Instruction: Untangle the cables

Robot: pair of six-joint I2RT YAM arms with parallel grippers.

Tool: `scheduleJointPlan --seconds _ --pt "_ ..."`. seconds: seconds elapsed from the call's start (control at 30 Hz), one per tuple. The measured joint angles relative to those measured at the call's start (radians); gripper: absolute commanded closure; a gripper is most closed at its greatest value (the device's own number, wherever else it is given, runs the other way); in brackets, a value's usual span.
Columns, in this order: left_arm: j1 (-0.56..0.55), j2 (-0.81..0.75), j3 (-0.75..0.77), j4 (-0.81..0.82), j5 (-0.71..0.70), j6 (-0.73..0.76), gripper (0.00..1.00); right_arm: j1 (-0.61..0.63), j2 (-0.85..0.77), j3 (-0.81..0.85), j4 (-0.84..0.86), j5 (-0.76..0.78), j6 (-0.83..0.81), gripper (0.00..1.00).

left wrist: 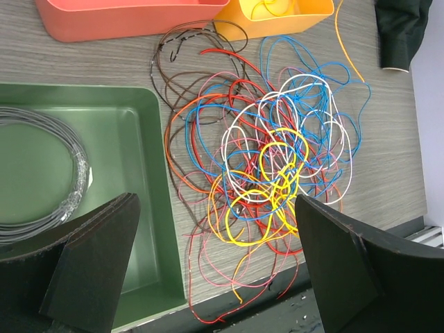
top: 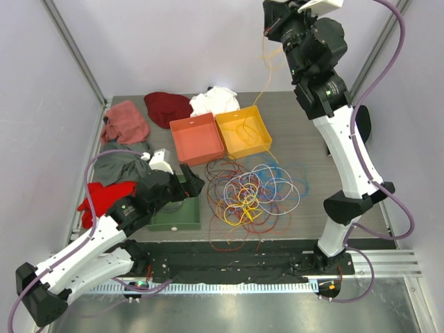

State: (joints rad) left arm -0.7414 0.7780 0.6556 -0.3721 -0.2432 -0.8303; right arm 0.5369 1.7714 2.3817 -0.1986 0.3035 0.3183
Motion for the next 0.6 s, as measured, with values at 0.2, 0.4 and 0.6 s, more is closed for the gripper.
scheduleJointPlan --seconds 0.2,0.4,0.6 --pt "0.0 0.027 0.0 0.08 0.004 0.004 0.0 -0.014 -0.011 -0.056 0.002 -0.055 0.051 0.99" --pt "-0.01 0.106 -0.036 0.386 0.023 0.062 0.0 -0.011 -0.112 -0.256 -0.002 -0.131 0.136 0.99" --pt "-0.037 0.241 -0.064 0.724 0.021 0.219 0.0 -0.011 -0.249 -0.424 0.004 -0.19 0.22 0.99"
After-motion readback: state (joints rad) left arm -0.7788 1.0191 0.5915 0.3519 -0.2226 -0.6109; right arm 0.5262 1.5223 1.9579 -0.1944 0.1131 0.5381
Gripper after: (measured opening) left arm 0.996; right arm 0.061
